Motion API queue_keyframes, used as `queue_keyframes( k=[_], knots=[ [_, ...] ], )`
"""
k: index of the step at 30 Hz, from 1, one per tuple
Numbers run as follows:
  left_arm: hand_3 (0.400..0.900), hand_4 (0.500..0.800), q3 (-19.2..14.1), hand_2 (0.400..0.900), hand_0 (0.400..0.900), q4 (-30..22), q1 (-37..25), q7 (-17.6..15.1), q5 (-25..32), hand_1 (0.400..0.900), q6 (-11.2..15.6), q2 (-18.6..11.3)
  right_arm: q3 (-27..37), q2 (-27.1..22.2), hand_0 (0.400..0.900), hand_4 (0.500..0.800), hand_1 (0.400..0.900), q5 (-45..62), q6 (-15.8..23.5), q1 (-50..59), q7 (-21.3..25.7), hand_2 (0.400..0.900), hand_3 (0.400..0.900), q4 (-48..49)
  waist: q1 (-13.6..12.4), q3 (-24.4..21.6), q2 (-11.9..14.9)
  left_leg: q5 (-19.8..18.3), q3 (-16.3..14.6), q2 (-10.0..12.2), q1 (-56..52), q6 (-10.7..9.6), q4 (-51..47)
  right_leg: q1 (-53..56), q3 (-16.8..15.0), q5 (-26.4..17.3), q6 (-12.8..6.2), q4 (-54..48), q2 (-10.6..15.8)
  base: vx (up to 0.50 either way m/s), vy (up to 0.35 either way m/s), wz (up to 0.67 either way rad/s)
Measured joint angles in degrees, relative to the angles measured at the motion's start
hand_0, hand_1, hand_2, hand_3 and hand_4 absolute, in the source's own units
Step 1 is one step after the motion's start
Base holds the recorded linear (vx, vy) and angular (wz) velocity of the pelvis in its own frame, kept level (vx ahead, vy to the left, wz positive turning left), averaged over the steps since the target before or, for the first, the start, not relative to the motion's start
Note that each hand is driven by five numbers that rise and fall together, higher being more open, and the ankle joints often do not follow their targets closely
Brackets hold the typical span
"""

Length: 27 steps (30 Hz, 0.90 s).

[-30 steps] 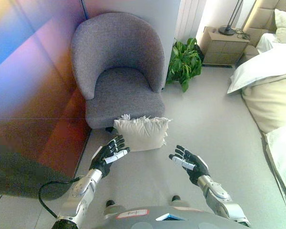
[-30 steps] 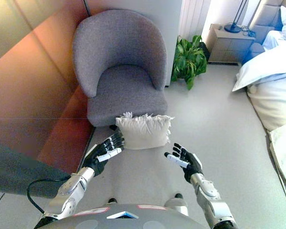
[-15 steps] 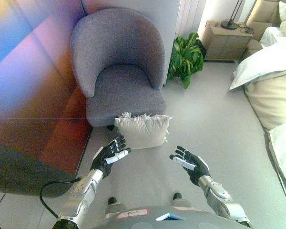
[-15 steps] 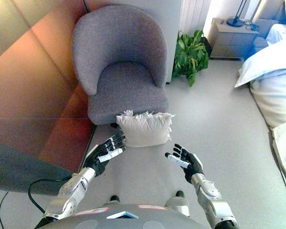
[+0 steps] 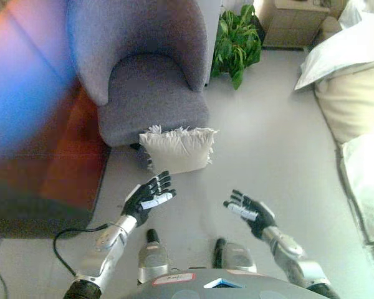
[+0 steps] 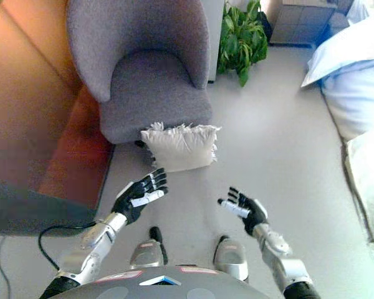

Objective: Pick up the pillow and put it on the sofa.

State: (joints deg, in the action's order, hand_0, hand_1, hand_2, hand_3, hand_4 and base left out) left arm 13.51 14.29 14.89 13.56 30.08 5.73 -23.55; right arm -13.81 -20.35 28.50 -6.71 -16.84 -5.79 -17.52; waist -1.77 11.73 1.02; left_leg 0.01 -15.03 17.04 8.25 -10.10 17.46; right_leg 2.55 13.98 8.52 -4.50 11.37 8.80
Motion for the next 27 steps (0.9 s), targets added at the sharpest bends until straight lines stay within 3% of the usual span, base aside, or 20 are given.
queue_keyframes(
  k=[3, 5, 7, 8, 9, 10, 11, 13, 14, 15, 16, 18, 20, 22, 24, 25, 27],
  knots=[
    [0.9, 0.8, 0.0, 0.9, 0.9, 0.1, 1.0, 1.4, 0.1, 0.9, 0.0, 0.2, 0.5, -1.0, 0.9, 0.8, 0.9, -0.2, 0.0, 1.1, -1.4, 0.9, 0.9, -0.1, -1.6, -0.2, -0.9, 1.0, -0.8, 2.1, 2.2, 0.9, -8.3, 0.2, -2.2, -0.1, -0.57, -1.6, 0.4, 0.64, 0.286, -0.27],
    [0.9, 0.8, 0.0, 0.9, 0.9, 0.1, 0.8, 2.1, 0.2, 0.9, -0.2, 0.5, 2.2, -1.2, 0.9, 0.8, 0.9, -0.4, -0.2, 0.1, -1.4, 0.9, 0.9, 0.6, -1.4, -0.9, -1.2, 1.1, -1.3, 0.8, 2.6, 1.4, -9.2, 2.0, -2.7, -0.1, -1.23, -2.6, 2.4, 0.47, 0.276, 0.07],
    [0.9, 0.8, -0.1, 0.9, 0.9, 0.1, 0.7, 2.5, 0.4, 0.9, 0.0, 0.7, 2.8, -2.2, 0.9, 0.8, 0.9, -0.3, -0.6, -1.1, -1.2, 0.9, 0.9, 2.0, -2.8, -2.7, -0.7, 2.4, -2.6, -1.4, 3.7, 4.5, -4.6, 2.5, -2.7, 0.8, -2.87, -2.0, 6.0, 0.52, 0.363, 0.33],
    [0.9, 0.8, -0.2, 0.9, 0.9, 0.5, 0.0, 2.5, 0.4, 0.9, 0.2, -0.3, 2.9, -1.3, 0.9, 0.8, 0.9, -0.3, -0.6, -1.8, -1.4, 0.9, 0.9, 2.7, -2.9, -3.1, 1.7, 2.3, -2.8, -4.5, 4.0, 6.1, -3.4, 1.4, -2.3, 2.7, -3.72, 6.0, 9.6, 0.47, 0.385, 0.17],
    [0.9, 0.8, -0.2, 0.9, 0.9, 1.2, -0.8, 2.5, 0.4, 0.9, 0.0, -1.5, 2.9, 0.1, 0.9, 0.8, 0.9, -0.4, -0.7, -2.4, -1.4, 0.9, 0.9, 3.1, -2.1, -3.1, 3.7, 1.7, -2.4, -7.2, 3.2, 7.2, -3.0, -0.5, -2.3, 3.9, -5.9, 14.9, 12.1, 0.41, 0.314, 0.12],
    [0.9, 0.8, -0.4, 0.9, 0.9, 1.3, -1.6, 2.5, 0.7, 0.9, 0.0, -2.0, 2.9, 1.3, 0.9, 0.8, 0.9, -0.5, -0.8, -3.1, -1.3, 0.9, 0.9, 3.8, -1.9, -3.3, 5.1, 0.9, -2.1, -8.8, 2.9, 8.2, -2.2, -2.3, -2.5, 2.3, -5.48, 19.8, 14.0, 0.42, 0.263, 0.24],
    [0.9, 0.8, -0.5, 0.9, 0.9, 1.3, -2.1, 2.5, 0.7, 0.9, -0.1, -2.5, 2.6, 2.1, 0.9, 0.8, 0.9, -0.8, -0.8, -3.3, -0.8, 0.9, 0.9, 4.5, -1.4, -3.3, 4.5, 0.7, -2.0, -9.3, 1.5, 8.4, -2.6, -3.1, -2.9, -2.6, -3.75, 22.7, 14.4, 0.39, 0.187, 0.3],
    [0.9, 0.8, -0.5, 0.9, 0.9, 0.9, -1.8, 2.3, 0.7, 0.9, 0.3, -3.1, 1.4, 2.4, 0.9, 0.8, 0.9, -1.5, -0.8, -3.8, 0.6, 0.9, 0.9, 6.2, -1.8, -3.7, 2.9, 1.3, -2.9, -9.9, -3.0, 9.6, -8.2, -4.5, -2.9, -12.9, -4.13, 25.8, 14.5, 0.4, 0.08, 0.31],
    [0.9, 0.8, -0.9, 0.9, 0.9, 0.9, -1.8, 2.0, 0.8, 0.9, 0.4, -3.7, 0.5, 2.6, 0.9, 0.8, 0.9, -2.2, -0.7, -3.4, 1.8, 0.9, 0.9, 7.1, -1.6, -4.0, 2.3, 1.7, -2.6, -10.8, -4.4, 10.6, -11.3, -5.9, -1.7, -11.1, -5.74, 27.1, 14.6, 0.35, -0.037, 0.36],
    [0.9, 0.8, -1.4, 0.9, 0.9, 0.9, -1.9, 1.8, 0.9, 0.9, 0.4, -4.1, 0.4, 2.7, 0.9, 0.8, 0.9, -3.1, -0.6, -3.1, 2.1, 0.9, 0.9, 8.1, -1.5, -3.9, 2.2, 1.7, -2.5, -11.2, -5.7, 11.0, -13.6, -6.8, -0.4, -9.0, -5.78, 26.5, 14.2, 0.35, -0.133, 0.48],
    [0.9, 0.8, -1.9, 0.9, 0.9, 0.9, -1.7, 1.5, 1.1, 0.9, 0.3, -4.0, 0.5, 2.7, 0.9, 0.8, 0.9, -4.9, -0.5, -2.7, 2.7, 0.9, 0.9, 8.7, -1.6, -3.8, 1.6, 2.0, -2.5, -11.3, -7.0, 11.1, -15.3, -7.2, 1.7, -6.5, -5.57, 24.1, 13.2, 0.31, -0.182, 0.53],
    [0.9, 0.8, -1.6, 0.9, 0.9, 0.5, -1.6, 1.3, 1.1, 0.9, -0.1, -4.6, 0.5, 1.6, 0.9, 0.8, 0.9, -11.0, 0.7, -2.4, 4.3, 0.9, 0.9, 8.9, -1.0, -3.7, 0.7, 1.9, -1.7, -11.3, -8.5, 11.2, -17.0, -7.4, 4.5, -5.6, -4.54, 15.9, 11.4, 0.29, -0.26, 0.56],
    [0.9, 0.8, -1.1, 0.9, 0.9, 0.4, -1.8, 0.7, 1.1, 0.9, -0.6, -4.5, 0.5, -0.6, 0.9, 0.8, 0.9, -17.5, 1.1, -1.7, 6.9, 0.9, 0.9, 8.8, 0.6, -3.3, 0.3, 2.0, 0.2, -11.5, -8.9, 10.9, -17.2, -8.1, 4.7, -6.4, -5.33, 5.3, 11.1, 0.3, -0.399, 0.75],
    [0.9, 0.8, -0.9, 0.9, 0.9, 0.5, -1.9, 0.3, 1.1, 0.9, -1.5, -4.6, 0.8, -2.9, 0.9, 0.8, 0.9, -21.2, 1.0, -1.7, 9.2, 0.9, 0.9, 8.8, 2.1, -3.1, 1.1, 2.2, 2.3, -11.9, -8.8, 10.2, -17.7, -8.6, 3.6, -10.4, -7.13, -6.0, 12.2, 0.44, -0.439, 0.95],
    [0.9, 0.8, -0.6, 0.9, 0.9, 0.9, -1.8, 0.0, 1.1, 0.9, -2.2, -4.5, 1.1, -3.4, 0.9, 0.8, 0.9, -25.1, -0.6, -1.5, 11.9, 0.9, 0.9, 7.8, 3.4, -2.7, 2.1, 1.2, 5.5, -12.1, -8.7, 8.6, -17.4, -7.5, -0.6, -15.2, -8.71, -16.7, 13.6, 0.39, -0.359, 0.73],
    [0.9, 0.8, -0.6, 0.9, 0.9, 0.9, -1.8, 0.0, 1.1, 0.9, -2.2, -4.5, 1.1, -3.4, 0.9, 0.8, 0.9, -25.3, -0.7, -1.4, 12.0, 0.9, 0.9, 7.8, 3.4, -2.6, 2.1, 1.2, 5.6, -12.1, -8.7, 8.6, -17.3, -7.6, -0.8, -15.4, -8.68, -16.7, 13.8, 0.33, -0.292, 0.48],
    [0.9, 0.8, -0.6, 0.9, 0.9, -0.5, -0.4, 0.0, 1.0, 0.9, -2.4, -6.6, 1.2, -3.7, 0.9, 0.8, 0.9, -32.7, -2.8, -3.1, 12.4, 0.9, 0.9, 7.5, 3.9, -2.3, 5.4, 0.2, 7.0, -10.9, -8.7, 5.9, -15.7, -4.3, -4.4, -16.0, -8.06, -15.8, 14.6, 0.4, -0.359, 0.55]
  ],
)
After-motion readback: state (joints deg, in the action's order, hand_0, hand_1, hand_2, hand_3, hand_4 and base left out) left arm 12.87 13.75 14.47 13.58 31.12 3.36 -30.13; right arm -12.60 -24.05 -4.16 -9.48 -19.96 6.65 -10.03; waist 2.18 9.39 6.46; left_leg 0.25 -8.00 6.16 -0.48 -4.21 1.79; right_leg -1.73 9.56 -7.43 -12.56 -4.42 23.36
